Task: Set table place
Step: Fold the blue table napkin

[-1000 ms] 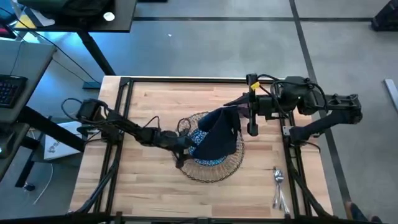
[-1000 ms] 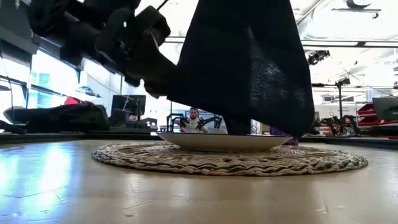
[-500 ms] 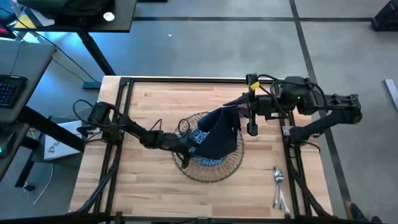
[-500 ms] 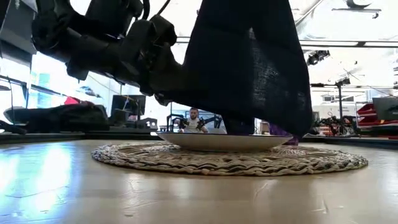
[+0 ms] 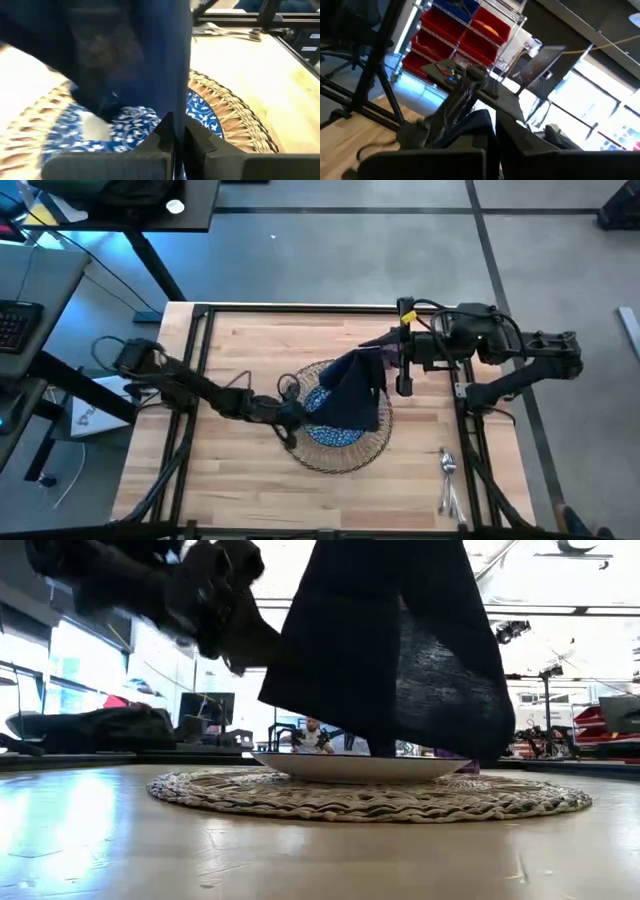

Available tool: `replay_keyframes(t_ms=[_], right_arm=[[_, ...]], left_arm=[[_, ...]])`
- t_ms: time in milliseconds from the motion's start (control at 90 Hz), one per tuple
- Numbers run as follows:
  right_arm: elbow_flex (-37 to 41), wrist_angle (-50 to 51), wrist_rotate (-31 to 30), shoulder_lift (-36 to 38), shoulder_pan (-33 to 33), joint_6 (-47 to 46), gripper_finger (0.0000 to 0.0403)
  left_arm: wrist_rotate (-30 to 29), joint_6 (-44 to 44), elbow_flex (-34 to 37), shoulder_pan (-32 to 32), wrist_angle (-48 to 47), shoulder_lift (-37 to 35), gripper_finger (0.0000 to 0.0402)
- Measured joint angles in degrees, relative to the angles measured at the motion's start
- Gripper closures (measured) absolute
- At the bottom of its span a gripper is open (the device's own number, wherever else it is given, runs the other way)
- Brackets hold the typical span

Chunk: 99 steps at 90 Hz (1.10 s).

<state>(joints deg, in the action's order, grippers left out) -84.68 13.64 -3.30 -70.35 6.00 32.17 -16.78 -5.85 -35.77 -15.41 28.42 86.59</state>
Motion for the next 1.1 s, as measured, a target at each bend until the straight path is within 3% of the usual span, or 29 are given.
replay_keyframes(t_ms=[211,544,756,1100], right_arm=[[0.00,0.30,-0.10,0.00,0.00,-0.02,0.0403],[-0.02,0.31,-0.06,-0.26,0.00,-0.03,0.0403],[-0.02,0.31,0.08,-0.24,0.00,-0.20,0.0403],[-0.02,0.35,0.08,-0.24,0.00,-0.22,0.0403]], left_arm=[[-1.84,0.09,0.00,-0.07,-10.00,-8.96,0.0401],[-1.29,-4.13,0.00,-0.55,-9.76,-2.38,0.0401],[-1.24,-5.00,0.00,-0.55,-0.69,5.24,0.0376],[-3.46,-1.98,0.00,-0.75,15.96,14.87,0.0279]])
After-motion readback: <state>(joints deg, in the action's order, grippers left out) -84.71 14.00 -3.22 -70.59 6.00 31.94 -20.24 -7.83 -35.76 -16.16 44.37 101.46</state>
